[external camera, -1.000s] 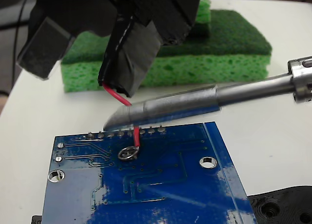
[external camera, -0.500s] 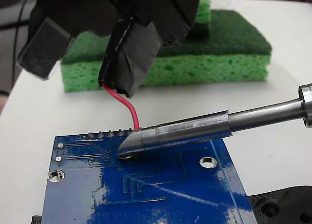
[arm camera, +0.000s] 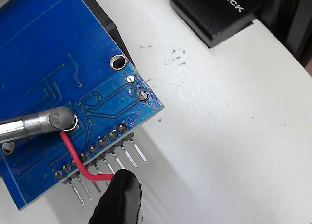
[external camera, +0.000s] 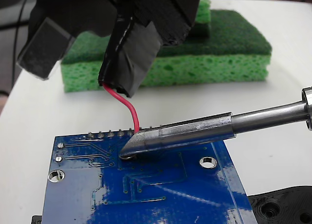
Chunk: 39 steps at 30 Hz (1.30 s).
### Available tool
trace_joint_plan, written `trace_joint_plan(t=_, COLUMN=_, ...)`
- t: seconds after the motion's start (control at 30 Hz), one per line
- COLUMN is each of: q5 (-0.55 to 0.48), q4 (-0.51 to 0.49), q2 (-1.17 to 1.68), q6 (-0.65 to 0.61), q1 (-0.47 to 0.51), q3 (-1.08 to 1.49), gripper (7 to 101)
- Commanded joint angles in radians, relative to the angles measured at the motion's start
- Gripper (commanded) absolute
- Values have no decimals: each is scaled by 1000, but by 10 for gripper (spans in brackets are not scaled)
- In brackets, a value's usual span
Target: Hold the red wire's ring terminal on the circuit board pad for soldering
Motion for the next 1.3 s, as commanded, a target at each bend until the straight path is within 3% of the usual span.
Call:
trace_joint_plan(t=0.03, q5=5, q4=-2, q2=3, q6=0, q1=0, q3=-5, gripper=1003)
trace_joint_plan(t=1.3, q5=37, q4=15, q2=23, q6=-28, q1=-12, q3=-15, gripper=1003)
